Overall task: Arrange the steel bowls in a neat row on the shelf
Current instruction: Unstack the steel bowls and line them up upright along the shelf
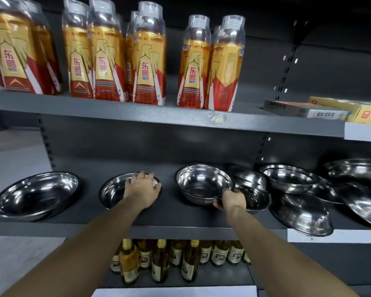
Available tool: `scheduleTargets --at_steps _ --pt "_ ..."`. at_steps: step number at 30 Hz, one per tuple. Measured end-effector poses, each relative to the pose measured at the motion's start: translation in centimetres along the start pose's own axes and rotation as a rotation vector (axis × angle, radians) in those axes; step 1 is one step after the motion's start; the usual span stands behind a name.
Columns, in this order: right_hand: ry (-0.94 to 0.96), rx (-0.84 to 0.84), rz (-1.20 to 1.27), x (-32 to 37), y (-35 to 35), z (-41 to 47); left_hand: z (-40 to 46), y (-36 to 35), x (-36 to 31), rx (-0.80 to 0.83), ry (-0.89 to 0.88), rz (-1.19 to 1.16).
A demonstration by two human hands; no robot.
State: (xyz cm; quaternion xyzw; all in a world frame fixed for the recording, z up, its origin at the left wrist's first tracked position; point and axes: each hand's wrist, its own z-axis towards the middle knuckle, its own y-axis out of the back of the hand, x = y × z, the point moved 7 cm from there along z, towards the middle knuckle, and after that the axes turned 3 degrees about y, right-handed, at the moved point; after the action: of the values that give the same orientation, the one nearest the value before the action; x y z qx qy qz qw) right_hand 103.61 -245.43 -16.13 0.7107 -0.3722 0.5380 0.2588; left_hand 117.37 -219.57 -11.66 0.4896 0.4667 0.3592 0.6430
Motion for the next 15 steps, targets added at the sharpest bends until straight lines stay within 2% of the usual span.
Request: scheduleTargets --at_steps 6,15 --pt "0.038 0.086 0.026 0.1 -4.6 -0.9 -0.6 1.2 4.3 -0.001 0.097 0.072" --pt "0.064 0.305 -0.022 -1.7 -14.7 -3.9 -3.2 4.0 12.0 -0.019 0.242 0.048"
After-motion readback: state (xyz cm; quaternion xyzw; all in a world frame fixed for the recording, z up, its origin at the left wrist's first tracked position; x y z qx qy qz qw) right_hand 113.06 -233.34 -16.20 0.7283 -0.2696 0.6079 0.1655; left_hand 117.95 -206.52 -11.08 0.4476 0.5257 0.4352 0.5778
